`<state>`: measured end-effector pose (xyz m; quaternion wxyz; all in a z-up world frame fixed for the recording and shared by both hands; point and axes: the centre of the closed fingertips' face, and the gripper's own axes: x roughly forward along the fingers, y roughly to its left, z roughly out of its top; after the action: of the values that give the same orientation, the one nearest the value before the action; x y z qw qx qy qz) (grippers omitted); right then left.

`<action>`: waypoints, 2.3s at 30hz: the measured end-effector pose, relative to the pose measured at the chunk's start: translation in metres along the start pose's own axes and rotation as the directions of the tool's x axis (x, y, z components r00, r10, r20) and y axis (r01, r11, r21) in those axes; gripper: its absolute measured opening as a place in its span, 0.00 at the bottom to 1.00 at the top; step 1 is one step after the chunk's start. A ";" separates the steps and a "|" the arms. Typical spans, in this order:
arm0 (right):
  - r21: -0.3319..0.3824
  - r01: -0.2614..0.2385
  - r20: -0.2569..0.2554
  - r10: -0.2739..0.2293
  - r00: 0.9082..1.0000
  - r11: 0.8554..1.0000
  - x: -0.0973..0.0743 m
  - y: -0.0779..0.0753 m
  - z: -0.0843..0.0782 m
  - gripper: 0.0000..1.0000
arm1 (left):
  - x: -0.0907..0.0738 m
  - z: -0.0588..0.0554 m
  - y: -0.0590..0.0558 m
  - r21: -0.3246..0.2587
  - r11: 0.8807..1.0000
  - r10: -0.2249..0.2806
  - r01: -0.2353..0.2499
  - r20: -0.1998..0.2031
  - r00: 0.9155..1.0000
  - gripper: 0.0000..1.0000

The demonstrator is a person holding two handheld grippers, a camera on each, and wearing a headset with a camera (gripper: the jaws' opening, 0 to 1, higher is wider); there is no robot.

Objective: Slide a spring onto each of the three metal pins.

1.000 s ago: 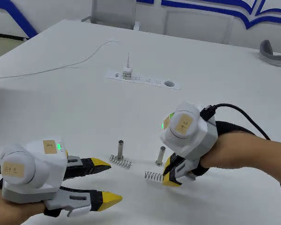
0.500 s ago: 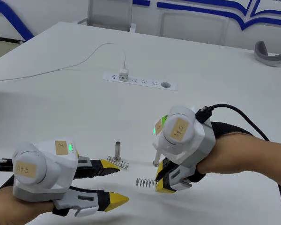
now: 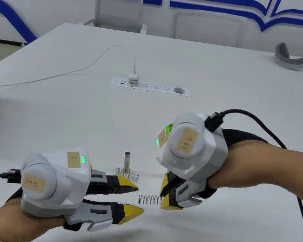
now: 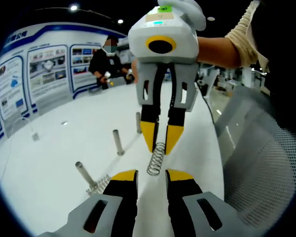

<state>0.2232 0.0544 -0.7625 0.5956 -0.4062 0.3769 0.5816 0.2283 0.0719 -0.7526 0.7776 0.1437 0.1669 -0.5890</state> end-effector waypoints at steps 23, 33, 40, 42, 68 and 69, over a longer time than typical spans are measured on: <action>-0.033 0.017 0.070 -0.015 0.997 0.999 -0.022 0.003 0.027 0.12 | 0.001 -0.003 -0.003 0.036 0.999 -0.015 0.015 -0.013 1.000 0.11; -0.048 0.020 0.119 -0.014 0.993 0.999 -0.027 0.006 0.045 0.11 | 0.003 -0.002 -0.007 0.038 0.999 -0.022 0.022 -0.013 1.000 0.11; -0.052 0.022 0.127 -0.016 0.992 0.998 -0.027 0.006 0.049 0.12 | 0.003 -0.002 -0.007 0.042 0.999 -0.021 0.021 -0.012 1.000 0.11; -0.046 0.022 0.126 -0.016 0.992 0.999 -0.027 0.005 0.049 0.12 | 0.002 -0.002 -0.007 0.039 0.999 -0.020 0.021 -0.010 1.000 0.11; 0.017 0.004 0.129 -0.006 0.992 1.000 -0.019 0.002 0.038 0.13 | 0.002 0.008 -0.004 0.027 1.000 -0.012 0.011 0.037 0.999 0.10; 0.018 0.003 0.132 -0.006 0.991 1.000 -0.019 0.002 0.038 0.13 | 0.002 0.008 -0.004 0.027 1.000 -0.012 0.011 0.037 0.999 0.10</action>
<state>0.2192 0.0822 -0.7301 0.6242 -0.3621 0.3410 0.6024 0.2253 0.0655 -0.7463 0.7750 0.1423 0.1453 -0.5984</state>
